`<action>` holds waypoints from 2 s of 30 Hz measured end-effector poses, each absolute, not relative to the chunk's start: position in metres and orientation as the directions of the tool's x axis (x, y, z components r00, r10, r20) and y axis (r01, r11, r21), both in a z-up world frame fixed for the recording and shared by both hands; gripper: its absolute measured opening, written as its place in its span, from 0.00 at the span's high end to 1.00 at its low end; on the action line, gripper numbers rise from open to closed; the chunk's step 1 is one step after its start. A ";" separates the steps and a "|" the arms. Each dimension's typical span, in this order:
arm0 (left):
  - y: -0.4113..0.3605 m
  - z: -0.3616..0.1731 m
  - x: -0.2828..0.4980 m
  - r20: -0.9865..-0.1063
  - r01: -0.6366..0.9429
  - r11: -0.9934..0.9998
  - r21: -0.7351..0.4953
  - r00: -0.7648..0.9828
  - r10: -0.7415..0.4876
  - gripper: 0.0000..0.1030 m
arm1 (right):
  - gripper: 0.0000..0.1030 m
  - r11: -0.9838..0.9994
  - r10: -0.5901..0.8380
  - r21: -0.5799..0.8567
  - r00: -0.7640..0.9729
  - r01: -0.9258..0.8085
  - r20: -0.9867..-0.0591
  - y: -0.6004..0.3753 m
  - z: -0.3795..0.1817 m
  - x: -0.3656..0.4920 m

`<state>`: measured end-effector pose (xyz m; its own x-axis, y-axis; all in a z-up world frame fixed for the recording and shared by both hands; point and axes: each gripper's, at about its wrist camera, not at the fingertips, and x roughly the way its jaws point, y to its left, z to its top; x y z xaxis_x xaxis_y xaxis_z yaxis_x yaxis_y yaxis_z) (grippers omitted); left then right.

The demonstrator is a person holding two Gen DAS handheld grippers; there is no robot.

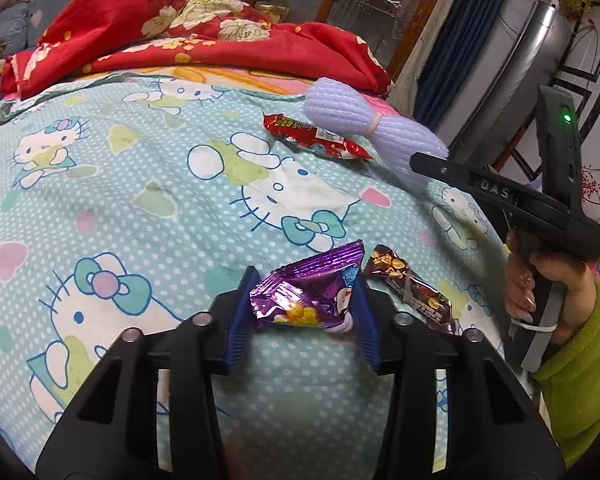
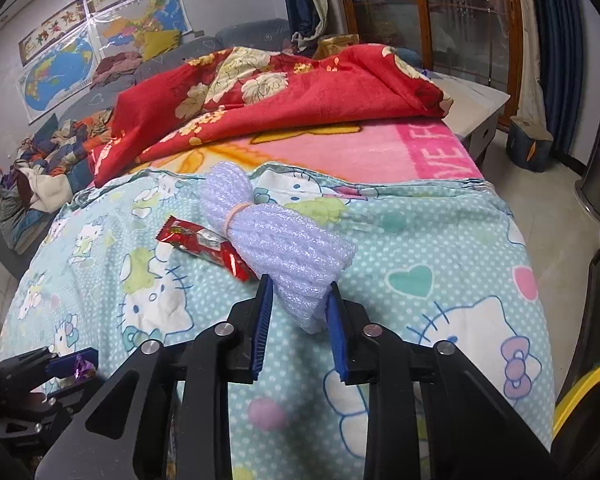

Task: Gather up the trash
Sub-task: 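Grasp the purple wrapper with the left tool while the right tool grasps the lavender mesh sleeve, then carry the purple wrapper and lavender mesh sleeve over the yellow bin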

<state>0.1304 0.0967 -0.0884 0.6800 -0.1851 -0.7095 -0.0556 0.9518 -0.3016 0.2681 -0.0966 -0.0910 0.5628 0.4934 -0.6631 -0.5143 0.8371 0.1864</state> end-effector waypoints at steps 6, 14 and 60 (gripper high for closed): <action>0.099 -0.081 0.127 -0.692 -0.050 0.950 -0.310 0.697 -0.189 0.68 | 0.77 0.851 0.490 0.192 0.609 -0.489 -0.624 -0.112 -0.079 0.252; 0.101 -0.062 0.122 -0.650 -0.042 0.948 -0.315 0.738 -0.183 0.68 | 0.77 0.863 0.486 0.207 0.647 -0.460 -0.588 -0.131 -0.065 0.235; 0.019 -0.002 0.101 -0.527 0.165 0.939 -0.300 0.792 -0.308 0.68 | 0.77 0.912 0.410 0.207 0.766 -0.355 -0.495 -0.229 -0.023 0.143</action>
<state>0.1012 0.0192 -0.0021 0.7922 -0.3076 -0.5271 0.1648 0.9394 -0.3005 0.1431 -0.2288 -0.0233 0.7657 0.4101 -0.4955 -0.3546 0.9119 0.2068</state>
